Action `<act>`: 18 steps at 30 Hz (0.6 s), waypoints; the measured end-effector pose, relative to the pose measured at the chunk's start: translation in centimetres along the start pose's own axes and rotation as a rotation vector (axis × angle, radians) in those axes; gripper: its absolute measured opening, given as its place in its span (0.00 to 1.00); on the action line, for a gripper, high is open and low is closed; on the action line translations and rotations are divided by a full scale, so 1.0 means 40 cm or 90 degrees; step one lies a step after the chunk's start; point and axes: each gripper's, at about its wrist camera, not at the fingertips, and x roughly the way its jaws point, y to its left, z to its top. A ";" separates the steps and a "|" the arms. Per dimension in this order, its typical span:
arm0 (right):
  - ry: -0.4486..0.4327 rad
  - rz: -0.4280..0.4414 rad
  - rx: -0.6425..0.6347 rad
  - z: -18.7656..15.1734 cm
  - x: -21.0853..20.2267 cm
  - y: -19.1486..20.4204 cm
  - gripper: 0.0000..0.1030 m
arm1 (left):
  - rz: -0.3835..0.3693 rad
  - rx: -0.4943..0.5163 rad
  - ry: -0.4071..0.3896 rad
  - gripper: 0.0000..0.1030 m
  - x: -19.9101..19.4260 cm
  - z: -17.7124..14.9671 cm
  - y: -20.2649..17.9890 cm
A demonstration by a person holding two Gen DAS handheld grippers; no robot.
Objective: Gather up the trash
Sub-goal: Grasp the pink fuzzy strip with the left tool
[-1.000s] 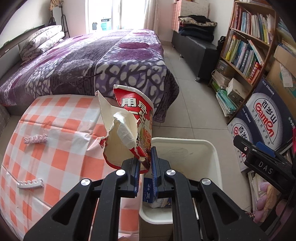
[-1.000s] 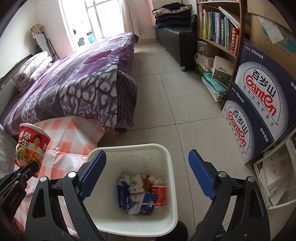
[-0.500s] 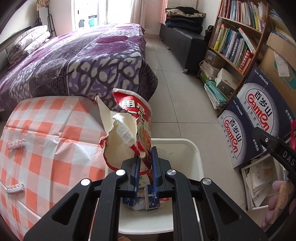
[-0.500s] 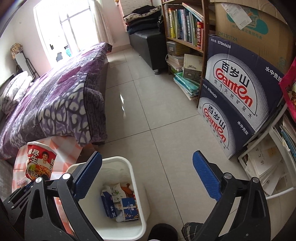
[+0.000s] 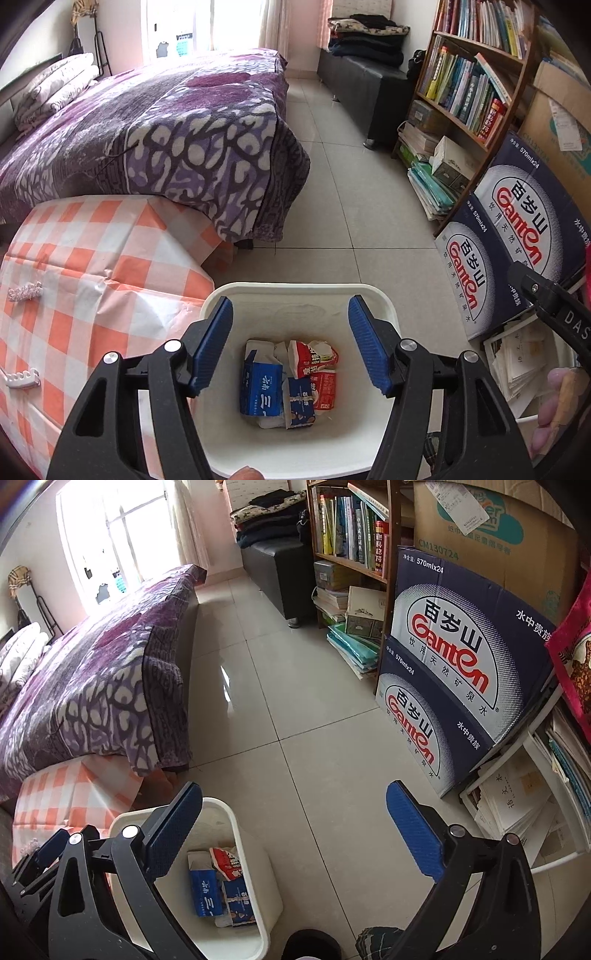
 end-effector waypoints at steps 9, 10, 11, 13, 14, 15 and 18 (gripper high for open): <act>0.023 0.005 -0.026 -0.007 0.014 0.064 0.93 | 0.027 0.010 0.020 0.75 0.010 -0.022 0.078; 0.024 0.008 -0.032 -0.010 0.013 0.077 0.93 | 0.034 0.018 0.026 0.75 0.013 -0.030 0.093; 0.026 0.012 -0.040 -0.013 0.013 0.092 0.93 | 0.043 0.029 0.035 0.77 0.018 -0.040 0.110; 0.032 0.021 -0.054 -0.019 0.014 0.122 0.93 | 0.062 0.051 0.056 0.78 0.029 -0.064 0.149; 0.036 0.029 -0.063 -0.022 0.014 0.140 0.93 | 0.071 0.062 0.066 0.78 0.034 -0.077 0.173; 0.041 0.035 -0.070 -0.025 0.014 0.154 0.93 | 0.082 0.072 0.077 0.78 0.037 -0.093 0.198; 0.055 0.050 -0.094 -0.036 0.015 0.204 0.93 | 0.106 0.097 0.117 0.79 0.049 -0.139 0.291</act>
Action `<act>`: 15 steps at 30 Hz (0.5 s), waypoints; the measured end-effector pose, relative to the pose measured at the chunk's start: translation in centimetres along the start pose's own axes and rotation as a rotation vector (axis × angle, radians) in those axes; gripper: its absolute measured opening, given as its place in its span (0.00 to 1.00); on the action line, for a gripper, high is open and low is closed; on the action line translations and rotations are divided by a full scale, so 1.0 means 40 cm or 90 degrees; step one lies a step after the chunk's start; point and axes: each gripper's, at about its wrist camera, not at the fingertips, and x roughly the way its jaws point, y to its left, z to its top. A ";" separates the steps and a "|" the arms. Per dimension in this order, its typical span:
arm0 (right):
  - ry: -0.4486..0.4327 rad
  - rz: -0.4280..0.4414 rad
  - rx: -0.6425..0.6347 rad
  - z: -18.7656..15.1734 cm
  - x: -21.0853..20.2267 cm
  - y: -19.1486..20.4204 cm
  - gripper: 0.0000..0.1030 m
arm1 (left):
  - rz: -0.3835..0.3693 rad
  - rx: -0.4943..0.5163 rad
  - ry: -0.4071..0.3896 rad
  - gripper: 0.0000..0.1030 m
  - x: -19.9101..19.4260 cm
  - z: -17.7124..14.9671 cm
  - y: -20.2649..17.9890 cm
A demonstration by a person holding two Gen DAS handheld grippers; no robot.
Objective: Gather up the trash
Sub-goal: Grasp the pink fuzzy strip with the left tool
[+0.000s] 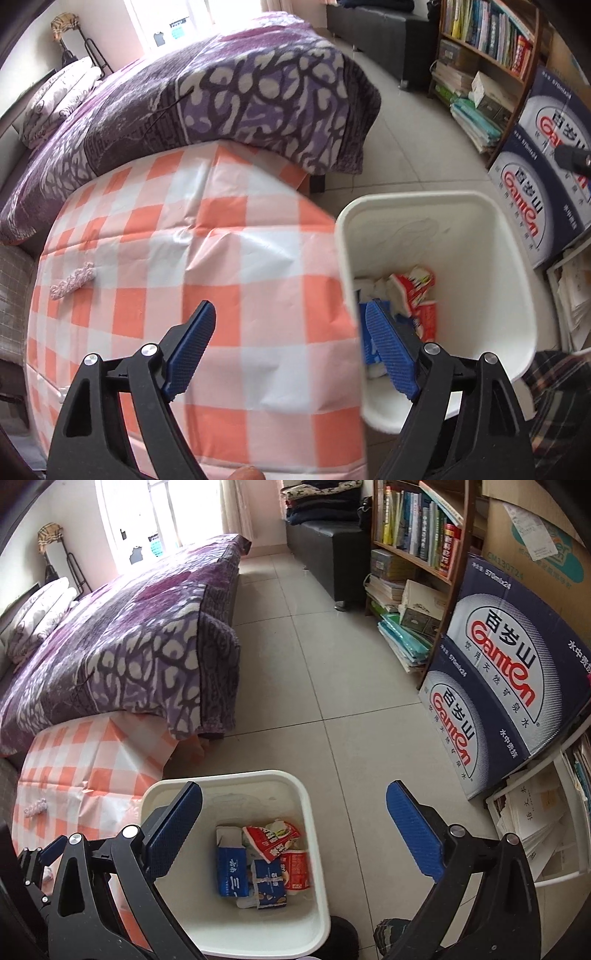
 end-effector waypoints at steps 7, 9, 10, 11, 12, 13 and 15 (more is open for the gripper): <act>0.032 0.031 -0.058 -0.022 0.018 0.133 0.93 | 0.046 0.054 0.105 0.79 0.066 -0.142 0.240; 0.045 0.043 -0.061 -0.033 0.029 0.168 0.93 | 0.071 0.082 0.130 0.79 0.080 -0.183 0.310; 0.057 0.051 -0.064 -0.044 0.039 0.190 0.93 | 0.083 0.093 0.140 0.79 0.086 -0.202 0.345; 0.066 0.055 -0.070 -0.051 0.046 0.208 0.93 | 0.087 0.100 0.152 0.79 0.091 -0.219 0.379; 0.072 0.060 -0.076 -0.056 0.049 0.224 0.93 | 0.087 0.102 0.163 0.82 0.097 -0.234 0.413; 0.074 0.066 -0.083 -0.060 0.050 0.242 0.93 | 0.084 0.099 0.164 0.85 0.098 -0.245 0.447; 0.062 0.067 -0.094 -0.066 0.043 0.274 0.93 | 0.073 0.079 0.165 0.85 0.102 -0.264 0.517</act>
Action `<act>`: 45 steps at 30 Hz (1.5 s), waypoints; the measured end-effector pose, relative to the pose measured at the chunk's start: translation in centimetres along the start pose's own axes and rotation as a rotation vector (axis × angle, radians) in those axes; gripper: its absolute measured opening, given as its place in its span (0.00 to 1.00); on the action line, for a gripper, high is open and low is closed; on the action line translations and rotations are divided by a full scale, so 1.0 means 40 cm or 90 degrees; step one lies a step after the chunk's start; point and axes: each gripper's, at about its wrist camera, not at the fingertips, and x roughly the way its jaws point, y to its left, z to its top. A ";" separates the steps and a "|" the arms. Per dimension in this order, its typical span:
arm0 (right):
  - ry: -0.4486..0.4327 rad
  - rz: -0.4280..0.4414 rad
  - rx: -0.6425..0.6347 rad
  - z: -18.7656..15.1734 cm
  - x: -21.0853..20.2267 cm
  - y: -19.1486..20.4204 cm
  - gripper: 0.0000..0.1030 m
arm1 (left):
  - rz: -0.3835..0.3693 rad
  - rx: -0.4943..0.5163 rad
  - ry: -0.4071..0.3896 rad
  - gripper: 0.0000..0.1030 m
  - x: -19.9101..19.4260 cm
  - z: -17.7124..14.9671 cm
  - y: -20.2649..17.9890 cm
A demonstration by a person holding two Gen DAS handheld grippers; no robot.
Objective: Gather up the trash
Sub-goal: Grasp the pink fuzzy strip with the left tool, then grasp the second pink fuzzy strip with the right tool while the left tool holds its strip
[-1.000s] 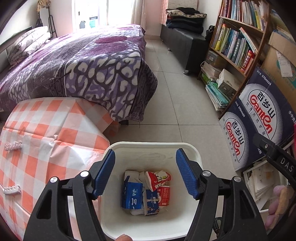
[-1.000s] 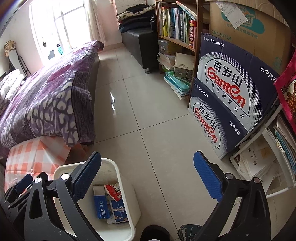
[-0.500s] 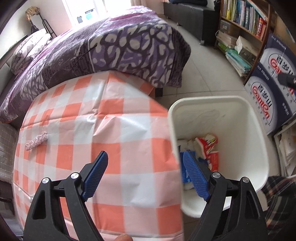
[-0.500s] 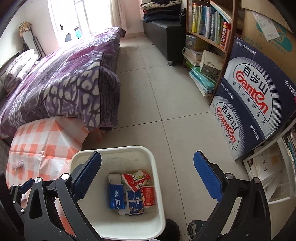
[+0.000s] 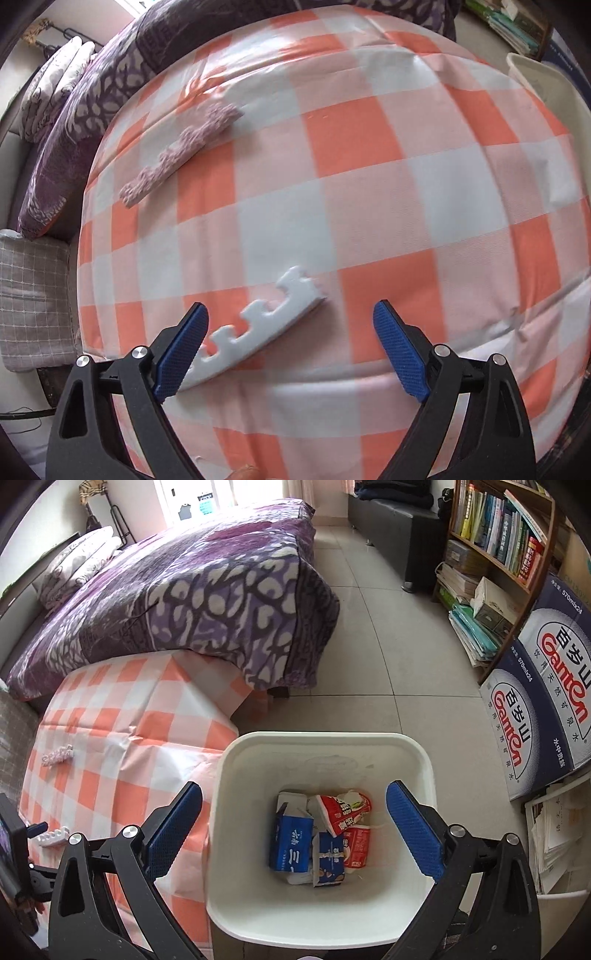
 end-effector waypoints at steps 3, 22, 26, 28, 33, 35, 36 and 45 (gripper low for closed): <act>-0.015 -0.001 -0.012 -0.006 0.005 0.046 0.93 | -0.045 -0.052 0.003 0.85 0.024 -0.030 0.089; -0.015 0.148 -0.338 -0.067 0.118 0.622 0.93 | -0.117 -0.452 -0.102 0.09 -0.066 -0.192 0.454; -0.016 0.178 -0.412 -0.061 0.152 0.820 0.93 | -0.116 -0.542 -0.124 0.10 -0.103 -0.209 0.513; -0.014 0.181 -0.438 -0.060 0.170 0.896 0.93 | -0.119 -0.564 -0.126 0.10 -0.107 -0.204 0.533; -0.021 0.181 -0.491 -0.048 0.217 1.030 0.93 | -0.115 -0.583 -0.129 0.10 -0.105 -0.207 0.553; -0.016 0.176 -0.511 -0.041 0.238 1.064 0.93 | -0.116 -0.597 -0.129 0.10 -0.103 -0.216 0.564; -0.015 0.170 -0.519 -0.040 0.247 1.078 0.93 | -0.116 -0.604 -0.127 0.10 -0.101 -0.220 0.568; 0.031 0.200 -0.567 -0.062 0.291 1.120 0.50 | -0.104 -0.612 -0.123 0.10 -0.103 -0.221 0.570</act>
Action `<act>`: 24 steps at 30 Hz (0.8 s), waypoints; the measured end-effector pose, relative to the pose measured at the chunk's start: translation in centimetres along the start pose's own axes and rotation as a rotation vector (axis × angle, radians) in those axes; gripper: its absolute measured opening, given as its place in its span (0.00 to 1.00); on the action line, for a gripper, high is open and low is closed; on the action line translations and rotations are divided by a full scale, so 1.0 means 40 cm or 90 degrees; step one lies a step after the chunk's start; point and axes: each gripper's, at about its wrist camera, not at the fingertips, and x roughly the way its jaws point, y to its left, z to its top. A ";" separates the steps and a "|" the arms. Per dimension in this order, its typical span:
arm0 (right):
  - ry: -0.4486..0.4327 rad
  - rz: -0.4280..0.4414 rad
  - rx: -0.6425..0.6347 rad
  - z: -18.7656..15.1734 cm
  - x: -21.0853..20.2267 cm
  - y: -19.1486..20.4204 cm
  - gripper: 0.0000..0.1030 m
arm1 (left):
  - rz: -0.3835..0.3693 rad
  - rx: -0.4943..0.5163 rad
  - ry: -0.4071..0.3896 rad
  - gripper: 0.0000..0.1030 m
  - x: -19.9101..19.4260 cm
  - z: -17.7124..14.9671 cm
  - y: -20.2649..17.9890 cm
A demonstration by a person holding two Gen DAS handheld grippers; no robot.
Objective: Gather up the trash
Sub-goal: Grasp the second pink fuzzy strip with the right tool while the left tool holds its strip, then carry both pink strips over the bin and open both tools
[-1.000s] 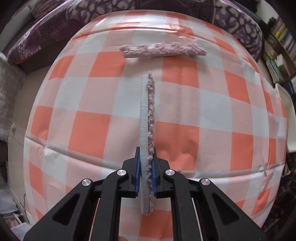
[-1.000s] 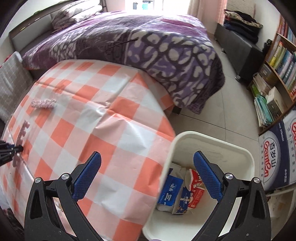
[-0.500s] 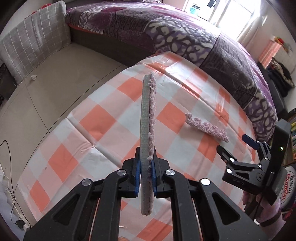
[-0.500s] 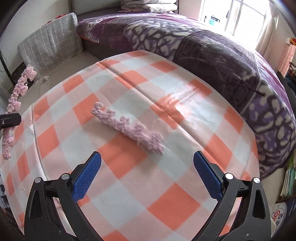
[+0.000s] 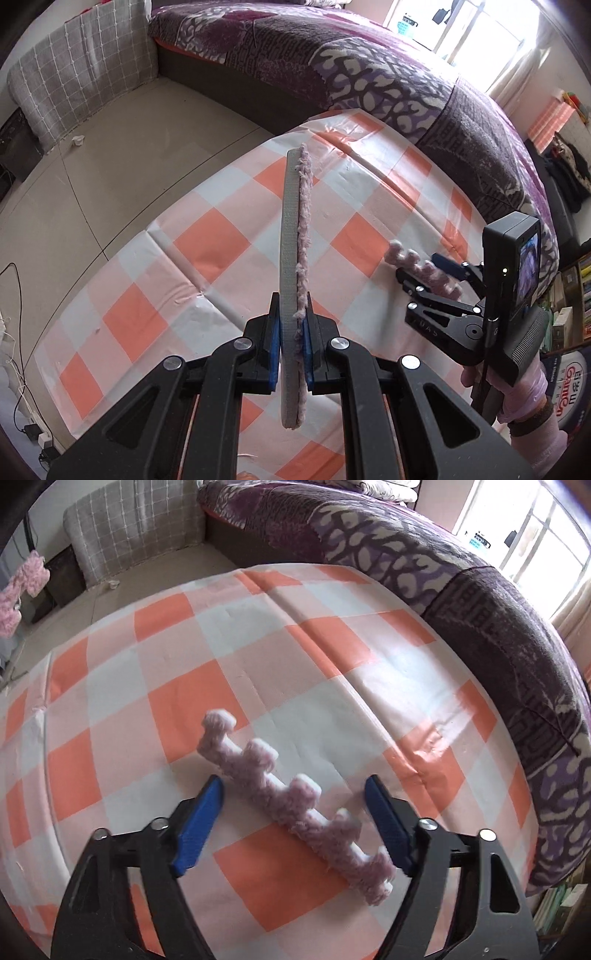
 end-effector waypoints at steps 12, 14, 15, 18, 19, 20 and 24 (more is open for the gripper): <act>-0.066 -0.002 0.143 -0.002 -0.135 -0.052 0.09 | 0.050 0.009 -0.098 0.10 -0.096 0.002 -0.054; -0.079 -0.010 0.151 0.005 -0.169 -0.060 0.09 | 0.057 0.016 -0.114 0.10 -0.111 0.000 -0.070; -0.087 -0.015 0.155 0.005 -0.190 -0.063 0.09 | 0.056 0.018 -0.118 0.10 -0.118 0.000 -0.078; -0.106 -0.026 0.173 0.003 -0.244 -0.078 0.09 | 0.052 0.023 -0.129 0.10 -0.136 -0.003 -0.100; -0.109 -0.028 0.178 0.003 -0.257 -0.084 0.09 | 0.053 0.026 -0.132 0.10 -0.141 -0.005 -0.108; -0.113 -0.031 0.186 -0.002 -0.273 -0.090 0.09 | 0.055 0.030 -0.135 0.10 -0.145 -0.007 -0.117; -0.127 -0.038 0.209 -0.036 -0.336 -0.112 0.09 | 0.052 0.038 -0.144 0.10 -0.163 -0.021 -0.153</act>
